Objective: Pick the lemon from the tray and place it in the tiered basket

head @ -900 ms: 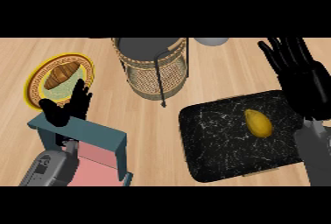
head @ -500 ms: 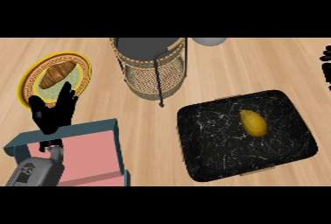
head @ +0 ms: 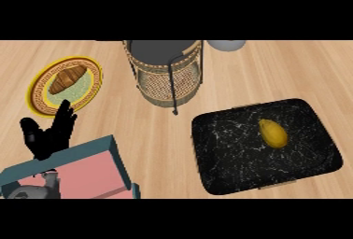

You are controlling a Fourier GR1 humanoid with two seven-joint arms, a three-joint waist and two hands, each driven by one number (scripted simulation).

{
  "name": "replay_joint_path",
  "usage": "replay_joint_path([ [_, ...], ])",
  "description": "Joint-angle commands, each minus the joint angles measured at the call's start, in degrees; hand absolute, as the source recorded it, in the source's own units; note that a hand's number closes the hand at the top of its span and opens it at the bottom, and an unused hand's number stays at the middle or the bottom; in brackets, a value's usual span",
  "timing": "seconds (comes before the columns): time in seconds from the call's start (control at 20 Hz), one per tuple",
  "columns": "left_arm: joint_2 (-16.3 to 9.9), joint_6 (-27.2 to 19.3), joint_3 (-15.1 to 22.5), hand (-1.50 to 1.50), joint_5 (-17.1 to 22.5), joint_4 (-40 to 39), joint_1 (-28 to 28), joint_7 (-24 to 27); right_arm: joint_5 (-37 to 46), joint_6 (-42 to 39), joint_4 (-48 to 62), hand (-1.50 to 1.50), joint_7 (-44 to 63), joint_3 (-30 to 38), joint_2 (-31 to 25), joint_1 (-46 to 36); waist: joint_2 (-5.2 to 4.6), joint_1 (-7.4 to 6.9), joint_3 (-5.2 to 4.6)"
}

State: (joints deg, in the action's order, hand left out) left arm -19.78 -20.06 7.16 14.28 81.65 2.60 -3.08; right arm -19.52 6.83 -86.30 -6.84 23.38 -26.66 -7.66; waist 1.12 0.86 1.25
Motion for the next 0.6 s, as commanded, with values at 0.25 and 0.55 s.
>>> replay_joint_path([
  [0.25,2.2,1.3,5.3,0.0,-3.8,1.0,-7.8,0.9,6.9,-12.2,-10.6,-1.5,16.4,-9.0,-14.5,11.2,-0.63,0.88,-1.61],
  [0.55,1.8,1.9,4.6,0.0,-4.4,2.9,-7.3,-1.5,17.2,-12.6,-20.7,-1.5,28.6,-14.3,-23.0,13.4,-0.9,0.44,-1.56],
])
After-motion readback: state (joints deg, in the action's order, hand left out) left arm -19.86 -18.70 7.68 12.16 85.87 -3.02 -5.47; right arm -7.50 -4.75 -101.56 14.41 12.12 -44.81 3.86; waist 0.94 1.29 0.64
